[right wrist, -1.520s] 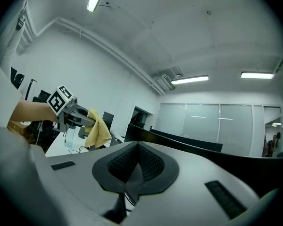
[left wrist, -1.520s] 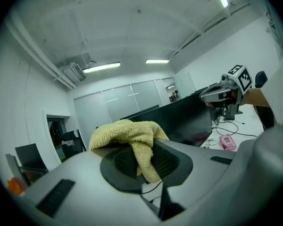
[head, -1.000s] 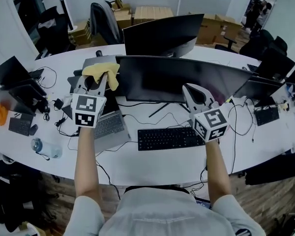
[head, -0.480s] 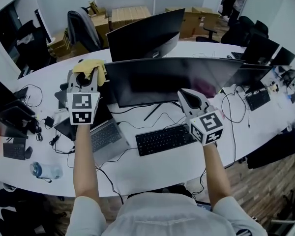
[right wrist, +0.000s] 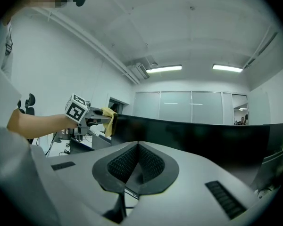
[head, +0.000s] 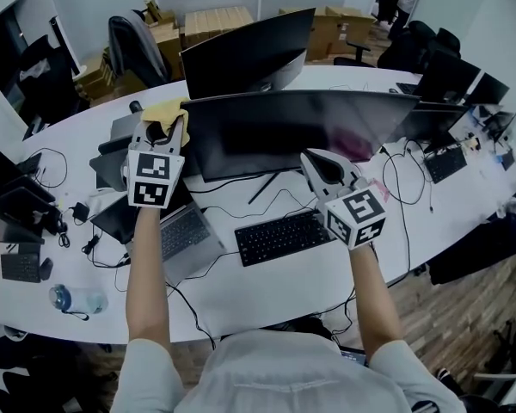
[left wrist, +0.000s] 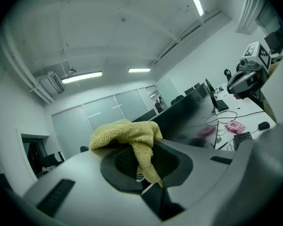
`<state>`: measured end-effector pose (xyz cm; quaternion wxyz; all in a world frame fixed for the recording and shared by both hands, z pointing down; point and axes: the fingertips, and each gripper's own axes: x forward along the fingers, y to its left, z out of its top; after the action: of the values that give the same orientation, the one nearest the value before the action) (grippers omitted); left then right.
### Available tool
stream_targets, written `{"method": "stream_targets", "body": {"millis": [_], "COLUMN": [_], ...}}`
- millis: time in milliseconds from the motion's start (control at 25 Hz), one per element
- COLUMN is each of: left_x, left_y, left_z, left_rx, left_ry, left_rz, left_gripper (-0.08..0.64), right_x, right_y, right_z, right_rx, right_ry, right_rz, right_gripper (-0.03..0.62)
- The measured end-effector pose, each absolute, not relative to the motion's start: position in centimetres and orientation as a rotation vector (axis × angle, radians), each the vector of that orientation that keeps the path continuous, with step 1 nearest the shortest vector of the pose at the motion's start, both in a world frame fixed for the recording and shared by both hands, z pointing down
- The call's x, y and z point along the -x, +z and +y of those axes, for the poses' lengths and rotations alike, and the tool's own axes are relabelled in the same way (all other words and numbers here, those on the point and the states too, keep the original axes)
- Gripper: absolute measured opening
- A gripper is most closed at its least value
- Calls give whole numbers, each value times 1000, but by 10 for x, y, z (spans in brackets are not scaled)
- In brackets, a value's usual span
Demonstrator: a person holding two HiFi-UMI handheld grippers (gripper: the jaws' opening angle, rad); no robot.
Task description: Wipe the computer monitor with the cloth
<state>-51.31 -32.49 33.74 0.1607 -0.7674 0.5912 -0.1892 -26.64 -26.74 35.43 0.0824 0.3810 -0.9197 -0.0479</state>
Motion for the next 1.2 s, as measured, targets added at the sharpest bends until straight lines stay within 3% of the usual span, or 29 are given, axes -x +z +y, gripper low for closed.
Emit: {"method": "stream_targets", "body": {"millis": [1200], "left_x": [508], "left_y": [546], "left_z": [-329], "left_rx": [2558], "left_ry": [-751], "left_rz": [1772], "left_gripper": [60], "right_x": [258], "right_y": [427], "right_z": [-281], "right_rx": [-1201], "right_ry": [40], "right_rz": [-2569], "right_gripper": [28]}}
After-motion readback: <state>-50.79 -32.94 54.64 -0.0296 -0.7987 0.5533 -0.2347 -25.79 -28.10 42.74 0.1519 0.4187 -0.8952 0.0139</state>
